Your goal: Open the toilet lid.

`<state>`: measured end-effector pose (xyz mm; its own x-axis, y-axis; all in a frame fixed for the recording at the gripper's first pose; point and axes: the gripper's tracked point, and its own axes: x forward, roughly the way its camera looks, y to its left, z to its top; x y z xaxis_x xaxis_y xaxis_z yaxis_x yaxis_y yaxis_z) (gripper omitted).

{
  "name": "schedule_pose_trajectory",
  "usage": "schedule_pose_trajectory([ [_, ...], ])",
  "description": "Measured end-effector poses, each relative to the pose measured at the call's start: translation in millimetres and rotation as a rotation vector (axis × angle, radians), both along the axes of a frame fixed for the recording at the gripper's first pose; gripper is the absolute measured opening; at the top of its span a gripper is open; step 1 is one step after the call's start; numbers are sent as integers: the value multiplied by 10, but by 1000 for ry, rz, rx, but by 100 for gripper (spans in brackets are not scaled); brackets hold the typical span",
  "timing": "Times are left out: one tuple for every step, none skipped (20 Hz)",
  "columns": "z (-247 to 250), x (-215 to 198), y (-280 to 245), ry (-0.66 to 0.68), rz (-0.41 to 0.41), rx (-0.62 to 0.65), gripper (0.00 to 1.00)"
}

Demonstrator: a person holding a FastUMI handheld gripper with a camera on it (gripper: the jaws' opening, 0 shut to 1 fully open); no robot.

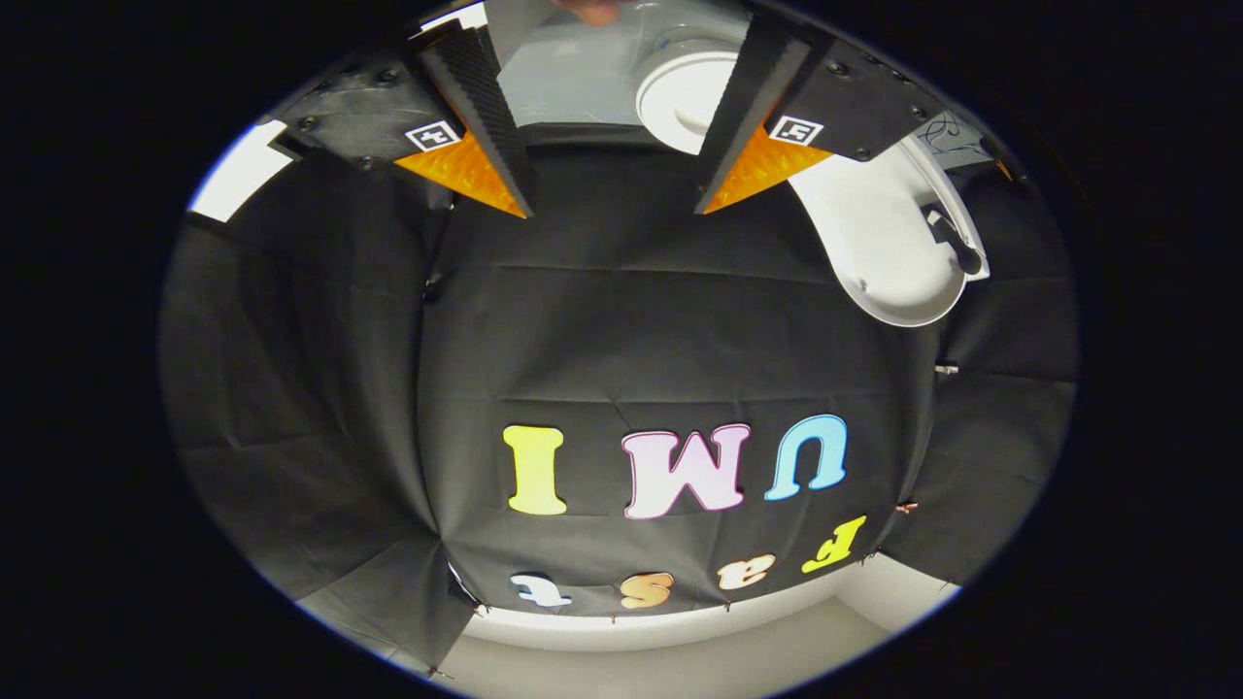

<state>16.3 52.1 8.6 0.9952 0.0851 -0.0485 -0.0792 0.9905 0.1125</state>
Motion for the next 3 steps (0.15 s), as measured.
schedule_pose_trajectory([
  [4, 4, -7, -3, -1, -2, 99],
  [11, 10, -21, -4, -4, -5, 99],
  [18, 11, -36, -5, -8, -7, 99],
])
